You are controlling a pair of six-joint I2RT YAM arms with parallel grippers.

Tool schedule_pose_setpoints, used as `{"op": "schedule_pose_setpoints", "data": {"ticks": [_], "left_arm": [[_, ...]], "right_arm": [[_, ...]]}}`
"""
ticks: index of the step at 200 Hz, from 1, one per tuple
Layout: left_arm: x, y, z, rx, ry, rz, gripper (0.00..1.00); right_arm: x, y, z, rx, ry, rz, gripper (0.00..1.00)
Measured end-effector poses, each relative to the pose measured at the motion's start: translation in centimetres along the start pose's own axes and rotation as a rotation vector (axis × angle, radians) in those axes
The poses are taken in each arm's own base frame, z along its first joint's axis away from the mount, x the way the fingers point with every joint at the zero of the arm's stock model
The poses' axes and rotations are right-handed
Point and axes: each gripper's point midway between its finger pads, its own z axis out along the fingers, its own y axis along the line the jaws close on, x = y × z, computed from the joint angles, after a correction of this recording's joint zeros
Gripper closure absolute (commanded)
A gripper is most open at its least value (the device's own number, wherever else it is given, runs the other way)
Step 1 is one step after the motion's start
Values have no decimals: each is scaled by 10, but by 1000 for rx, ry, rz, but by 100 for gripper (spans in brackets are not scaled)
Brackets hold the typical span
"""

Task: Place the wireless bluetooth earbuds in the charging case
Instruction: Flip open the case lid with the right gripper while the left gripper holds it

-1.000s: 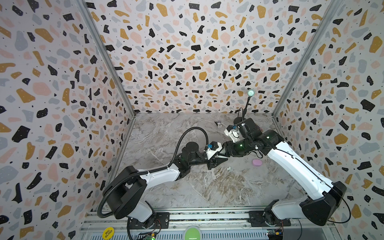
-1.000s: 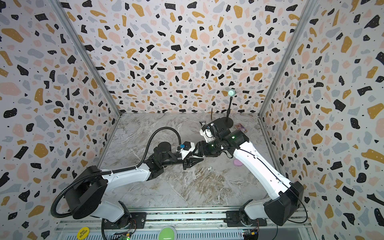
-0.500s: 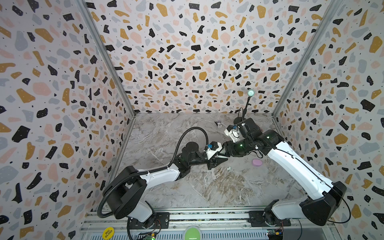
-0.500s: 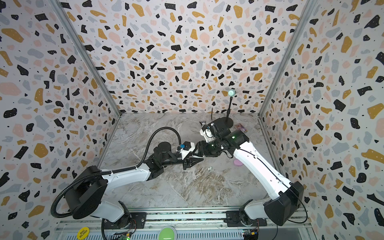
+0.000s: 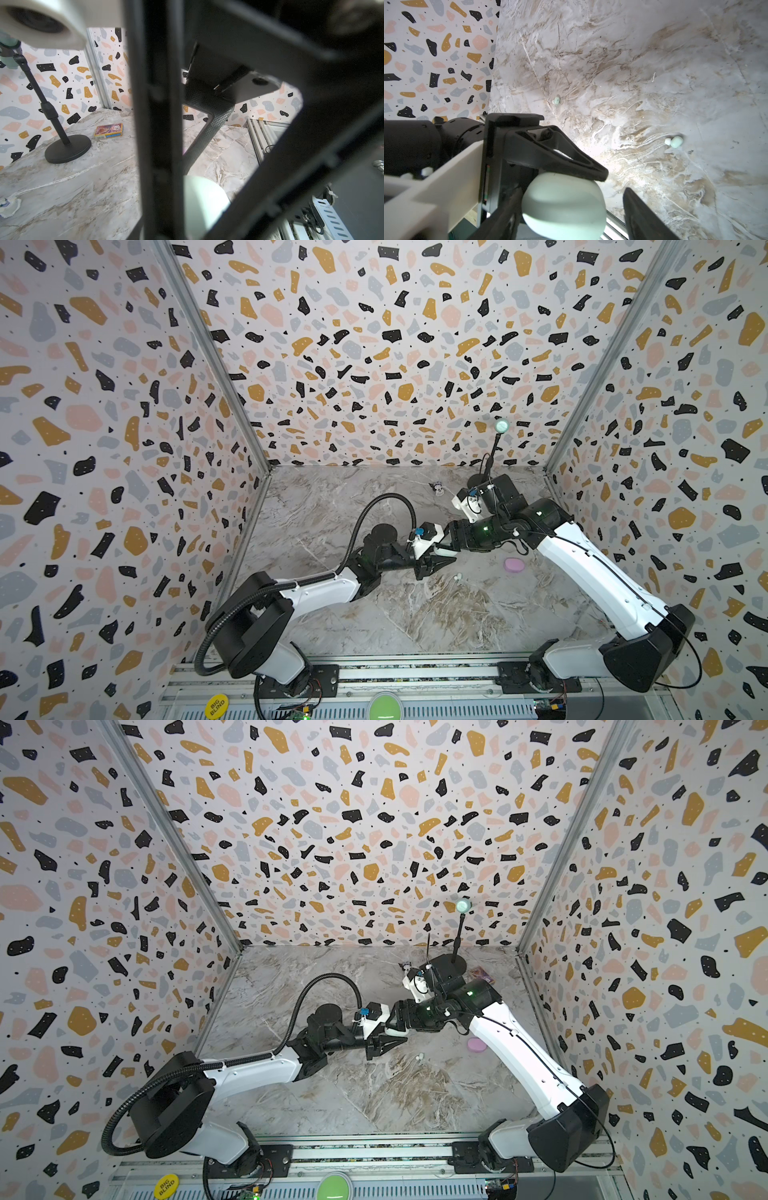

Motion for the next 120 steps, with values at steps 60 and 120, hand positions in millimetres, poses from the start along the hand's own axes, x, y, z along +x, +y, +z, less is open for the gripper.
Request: {"op": "schedule_pose_setpoints", "data": {"ticks": [60,120], "left_arm": [[6,-6,-2,30,8,-46,87],[6,-19,-2,103,9,-69,88]], "right_arm": [[0,-7,-31,22,-85,-79,16],[35,-16,-41,88,-147,-331,18]]}}
